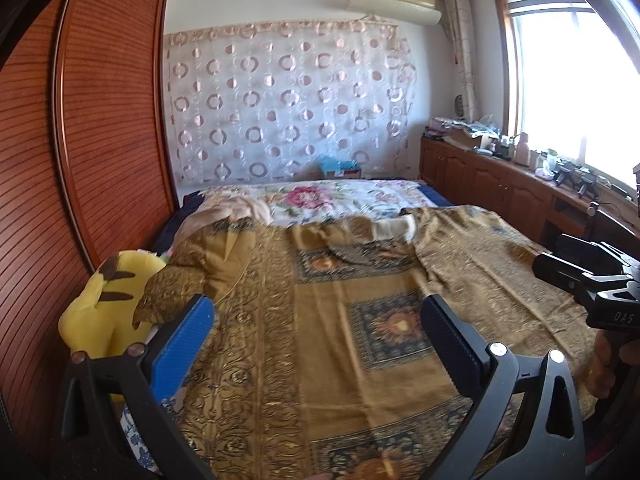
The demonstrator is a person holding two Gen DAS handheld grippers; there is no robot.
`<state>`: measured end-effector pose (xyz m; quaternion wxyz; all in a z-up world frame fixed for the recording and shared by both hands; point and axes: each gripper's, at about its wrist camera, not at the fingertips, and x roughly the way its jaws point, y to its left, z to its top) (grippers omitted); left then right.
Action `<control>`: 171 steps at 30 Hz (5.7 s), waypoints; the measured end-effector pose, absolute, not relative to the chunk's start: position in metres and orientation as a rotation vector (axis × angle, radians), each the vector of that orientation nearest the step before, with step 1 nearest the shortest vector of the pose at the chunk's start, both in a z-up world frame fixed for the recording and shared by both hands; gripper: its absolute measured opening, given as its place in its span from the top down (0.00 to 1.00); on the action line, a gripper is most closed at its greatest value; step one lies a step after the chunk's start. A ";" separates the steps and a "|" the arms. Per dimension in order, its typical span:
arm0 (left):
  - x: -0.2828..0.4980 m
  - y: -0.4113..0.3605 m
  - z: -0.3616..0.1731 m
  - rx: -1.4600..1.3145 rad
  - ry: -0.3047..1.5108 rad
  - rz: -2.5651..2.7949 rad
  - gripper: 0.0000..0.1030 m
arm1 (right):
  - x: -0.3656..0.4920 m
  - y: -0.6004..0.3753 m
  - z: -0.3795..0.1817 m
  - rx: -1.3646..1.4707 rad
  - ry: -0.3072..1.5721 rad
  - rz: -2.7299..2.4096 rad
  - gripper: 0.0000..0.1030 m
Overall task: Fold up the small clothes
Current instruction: 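Move the left gripper to the sleeve cuff beside the plush toy and grasp it, then fold the held sleeve across the shirt body with the left gripper and release, then move the right gripper to the other sleeve cuff and grasp it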
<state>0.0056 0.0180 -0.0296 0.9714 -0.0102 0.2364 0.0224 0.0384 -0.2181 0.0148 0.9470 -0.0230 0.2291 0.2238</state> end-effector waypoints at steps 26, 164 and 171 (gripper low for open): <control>0.062 0.159 -0.083 -0.046 0.689 0.173 0.00 | 0.093 -0.175 -0.052 -0.184 0.674 0.543 0.00; 0.038 0.172 -0.070 -0.123 0.727 0.051 0.39 | 0.193 0.033 -0.090 -0.542 0.837 0.713 0.01; 0.040 0.155 -0.070 -0.109 0.729 0.025 0.39 | 0.212 -0.014 -0.079 -0.507 0.823 0.616 0.01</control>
